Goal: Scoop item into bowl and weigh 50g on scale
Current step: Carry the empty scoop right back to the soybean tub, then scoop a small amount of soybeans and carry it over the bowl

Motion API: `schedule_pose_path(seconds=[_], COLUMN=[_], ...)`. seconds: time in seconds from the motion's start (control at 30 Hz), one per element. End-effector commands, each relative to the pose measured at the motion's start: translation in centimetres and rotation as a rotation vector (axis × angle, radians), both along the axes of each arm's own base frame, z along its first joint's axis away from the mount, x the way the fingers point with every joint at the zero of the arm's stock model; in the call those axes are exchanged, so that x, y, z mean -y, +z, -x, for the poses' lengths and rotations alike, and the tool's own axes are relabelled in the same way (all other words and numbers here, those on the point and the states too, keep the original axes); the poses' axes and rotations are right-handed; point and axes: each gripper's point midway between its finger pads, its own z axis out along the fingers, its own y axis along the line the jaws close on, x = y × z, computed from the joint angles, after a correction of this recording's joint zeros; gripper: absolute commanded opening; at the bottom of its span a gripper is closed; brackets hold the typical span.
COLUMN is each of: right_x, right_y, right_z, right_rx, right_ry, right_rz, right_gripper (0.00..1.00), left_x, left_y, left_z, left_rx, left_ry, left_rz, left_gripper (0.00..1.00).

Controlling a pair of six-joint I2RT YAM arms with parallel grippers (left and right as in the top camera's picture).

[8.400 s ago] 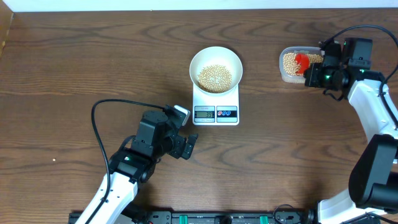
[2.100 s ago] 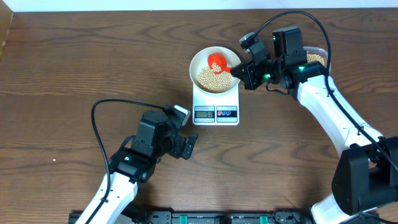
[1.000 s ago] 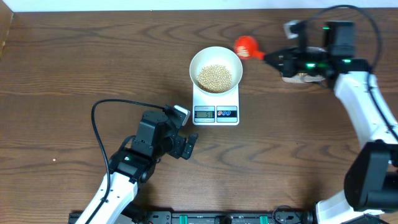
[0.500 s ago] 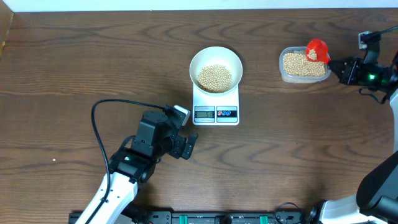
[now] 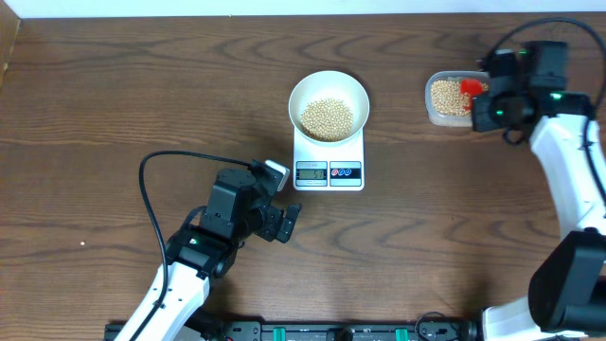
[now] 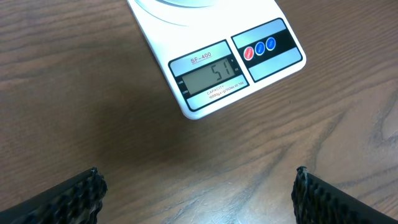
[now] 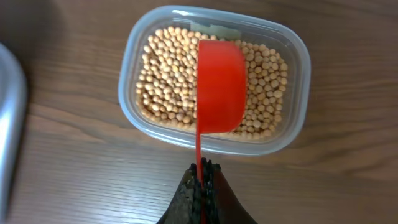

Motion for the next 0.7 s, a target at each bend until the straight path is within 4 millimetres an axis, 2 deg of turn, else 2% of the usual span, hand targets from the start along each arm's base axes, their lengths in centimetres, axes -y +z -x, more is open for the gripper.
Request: schedule_pose_path(seconds=[0.0,0.17,0.33,0.5,0.67], right_x=[2.0,1.6,1.5,0.9,-2.4], right_y=[2.0,3.0,3.5,3.3,3.7], right_z=[-0.2,0.0,0.2,0.1,-1.1], right_rx=[0.03,0.041,0.045,0.047,0.084], right_ry=[-0.075,-0.099,-0.111,-0.095,0.014], right_rz=[0.281,0.456,0.52,0.488,0.288], right_gripper=[0.01,0.01,0.01,0.01,0.01], left_x=[-0.1,-0.1,-0.1,-0.1,-0.1], left_y=[0.9,0.9,0.9,0.9,0.9], left_z=[-0.7,-0.7,-0.7,-0.7,-0.7], left_rx=[0.03,0.03,0.029,0.03,0.03], left_ry=[0.002,0.002,0.002,0.002,0.002], left_rz=[-0.005,-0.005,-0.005,-0.005,-0.005], left_gripper=[0.98,0.98,0.98,0.98,0.98])
